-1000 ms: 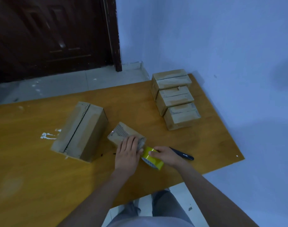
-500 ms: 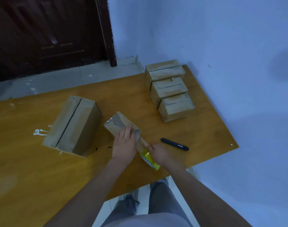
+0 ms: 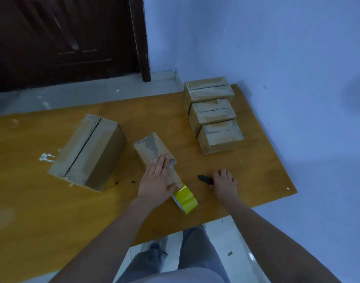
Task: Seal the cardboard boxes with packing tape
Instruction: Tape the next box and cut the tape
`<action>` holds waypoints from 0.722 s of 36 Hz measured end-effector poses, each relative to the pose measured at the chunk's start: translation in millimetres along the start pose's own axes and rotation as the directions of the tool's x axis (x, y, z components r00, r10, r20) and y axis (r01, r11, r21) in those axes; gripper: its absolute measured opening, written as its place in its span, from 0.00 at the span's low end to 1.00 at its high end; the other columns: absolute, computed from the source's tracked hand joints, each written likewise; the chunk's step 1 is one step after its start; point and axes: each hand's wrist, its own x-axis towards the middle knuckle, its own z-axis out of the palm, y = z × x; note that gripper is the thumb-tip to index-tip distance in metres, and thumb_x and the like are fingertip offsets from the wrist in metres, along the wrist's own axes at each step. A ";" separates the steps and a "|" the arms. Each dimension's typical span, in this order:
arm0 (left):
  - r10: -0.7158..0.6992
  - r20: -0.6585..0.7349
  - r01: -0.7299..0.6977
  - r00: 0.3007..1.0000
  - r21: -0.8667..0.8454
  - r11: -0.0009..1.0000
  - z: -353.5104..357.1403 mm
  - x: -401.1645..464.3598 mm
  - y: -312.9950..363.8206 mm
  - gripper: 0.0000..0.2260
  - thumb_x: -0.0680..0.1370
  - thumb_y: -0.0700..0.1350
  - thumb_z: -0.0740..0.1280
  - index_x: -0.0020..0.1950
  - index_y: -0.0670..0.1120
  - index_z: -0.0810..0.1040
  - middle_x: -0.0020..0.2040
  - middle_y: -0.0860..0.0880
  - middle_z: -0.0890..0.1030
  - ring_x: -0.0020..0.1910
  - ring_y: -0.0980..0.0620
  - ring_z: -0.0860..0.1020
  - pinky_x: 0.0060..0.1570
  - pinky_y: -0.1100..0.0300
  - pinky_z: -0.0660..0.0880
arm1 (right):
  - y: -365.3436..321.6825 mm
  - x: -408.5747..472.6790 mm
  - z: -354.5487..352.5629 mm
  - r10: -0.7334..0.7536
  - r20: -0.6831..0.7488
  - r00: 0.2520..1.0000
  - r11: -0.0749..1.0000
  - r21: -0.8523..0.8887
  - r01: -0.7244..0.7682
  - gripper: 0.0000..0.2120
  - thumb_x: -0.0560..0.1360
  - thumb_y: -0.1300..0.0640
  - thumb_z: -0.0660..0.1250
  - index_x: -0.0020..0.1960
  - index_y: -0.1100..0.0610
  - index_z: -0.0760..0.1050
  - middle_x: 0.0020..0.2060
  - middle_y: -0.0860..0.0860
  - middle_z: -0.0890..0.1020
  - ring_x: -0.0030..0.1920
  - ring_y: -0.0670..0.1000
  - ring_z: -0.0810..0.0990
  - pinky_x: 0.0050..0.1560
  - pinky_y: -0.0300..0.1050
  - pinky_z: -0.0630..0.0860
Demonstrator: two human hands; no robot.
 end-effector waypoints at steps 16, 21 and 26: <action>0.011 0.010 -0.010 1.000 -0.027 1.000 3.3 -0.2 -5.8 0.47 0.68 0.75 0.38 0.78 0.46 0.38 0.78 0.50 0.38 0.70 0.58 0.30 0.67 0.59 0.29 | -29.3 -26.7 -50.5 -0.562 -0.306 0.769 0.814 -0.041 0.579 0.13 0.76 0.48 0.63 0.58 0.49 0.79 0.42 0.48 0.79 0.36 0.50 0.80 0.25 0.34 0.60; 0.006 0.015 -0.005 1.000 -0.027 1.000 9.0 0.7 -8.4 0.48 0.65 0.74 0.33 0.78 0.45 0.38 0.78 0.49 0.39 0.72 0.56 0.32 0.68 0.58 0.30 | -42.3 -26.2 -54.6 -0.551 -0.250 0.796 0.832 -0.090 0.548 0.16 0.79 0.48 0.60 0.65 0.48 0.74 0.49 0.50 0.77 0.47 0.51 0.78 0.36 0.41 0.68; 0.006 0.003 -0.006 1.000 -0.004 1.000 5.8 -0.5 -6.4 0.47 0.65 0.72 0.32 0.77 0.45 0.37 0.78 0.49 0.39 0.71 0.57 0.31 0.69 0.57 0.30 | -45.0 -27.0 -44.8 -0.490 -0.292 0.821 0.868 -0.069 0.493 0.15 0.79 0.49 0.60 0.64 0.48 0.74 0.49 0.50 0.77 0.48 0.52 0.78 0.38 0.40 0.67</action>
